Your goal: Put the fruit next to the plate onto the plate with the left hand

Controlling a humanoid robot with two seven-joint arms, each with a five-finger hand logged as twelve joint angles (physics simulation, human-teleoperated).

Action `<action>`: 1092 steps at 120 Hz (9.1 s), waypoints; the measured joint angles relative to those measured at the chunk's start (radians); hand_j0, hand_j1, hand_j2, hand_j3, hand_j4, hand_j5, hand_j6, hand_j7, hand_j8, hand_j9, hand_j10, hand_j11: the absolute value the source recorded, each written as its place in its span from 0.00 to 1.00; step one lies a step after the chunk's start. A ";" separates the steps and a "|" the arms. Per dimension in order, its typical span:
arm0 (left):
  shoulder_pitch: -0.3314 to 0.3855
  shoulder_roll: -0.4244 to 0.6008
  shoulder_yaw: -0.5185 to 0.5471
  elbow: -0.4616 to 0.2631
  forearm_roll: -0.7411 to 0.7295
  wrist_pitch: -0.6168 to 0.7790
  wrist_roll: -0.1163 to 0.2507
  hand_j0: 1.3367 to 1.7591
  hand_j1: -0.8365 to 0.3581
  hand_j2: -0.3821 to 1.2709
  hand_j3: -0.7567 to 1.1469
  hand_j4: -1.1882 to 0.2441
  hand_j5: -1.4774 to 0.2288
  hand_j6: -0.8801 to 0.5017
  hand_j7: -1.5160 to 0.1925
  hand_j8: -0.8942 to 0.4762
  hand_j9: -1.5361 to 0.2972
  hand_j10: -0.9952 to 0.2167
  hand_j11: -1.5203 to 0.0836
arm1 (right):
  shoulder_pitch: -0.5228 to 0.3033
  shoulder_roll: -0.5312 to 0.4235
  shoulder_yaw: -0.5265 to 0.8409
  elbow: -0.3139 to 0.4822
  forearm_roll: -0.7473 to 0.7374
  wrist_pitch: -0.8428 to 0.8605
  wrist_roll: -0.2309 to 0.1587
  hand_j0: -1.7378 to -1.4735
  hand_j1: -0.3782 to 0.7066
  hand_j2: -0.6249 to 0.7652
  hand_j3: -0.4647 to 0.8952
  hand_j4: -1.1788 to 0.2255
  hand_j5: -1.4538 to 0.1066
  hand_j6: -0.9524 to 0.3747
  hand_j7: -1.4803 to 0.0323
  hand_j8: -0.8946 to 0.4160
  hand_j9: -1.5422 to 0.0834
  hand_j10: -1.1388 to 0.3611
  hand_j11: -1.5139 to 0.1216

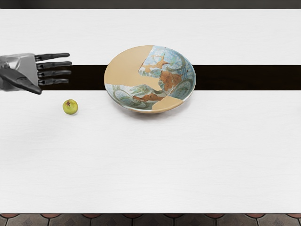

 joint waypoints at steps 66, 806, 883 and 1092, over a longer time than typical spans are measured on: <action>-0.062 -0.119 -0.067 -0.028 0.324 0.000 0.001 0.76 0.98 0.23 0.40 0.82 0.85 0.63 0.87 0.64 0.83 0.81 0.93 | 0.000 0.000 -0.010 0.000 -0.003 0.001 0.000 0.30 0.03 0.45 0.34 0.84 0.93 0.72 0.98 0.68 0.95 0.76 0.93; -0.165 -0.360 0.139 -0.032 1.107 0.537 0.100 0.74 0.41 0.45 0.40 0.34 0.25 0.34 0.30 0.39 0.29 0.37 0.32 | 0.022 0.000 -0.017 0.000 -0.006 -0.001 0.000 0.30 0.03 0.45 0.34 0.84 0.93 0.72 0.98 0.68 0.95 0.76 0.93; -0.320 -0.449 0.066 -0.028 0.958 0.373 0.204 0.74 0.43 0.44 0.40 0.31 0.17 0.37 0.24 0.42 0.25 0.39 0.26 | 0.023 0.000 -0.018 0.000 -0.014 0.000 0.000 0.30 0.03 0.45 0.34 0.84 0.93 0.72 0.98 0.68 0.95 0.76 0.93; -0.470 -0.944 0.072 0.553 0.923 0.342 0.250 0.74 0.51 0.38 0.40 0.41 0.34 0.37 0.39 0.40 0.38 0.42 0.41 | 0.049 0.000 -0.046 0.002 -0.031 0.002 -0.004 0.30 0.03 0.45 0.34 0.84 0.93 0.72 0.98 0.68 0.95 0.76 0.93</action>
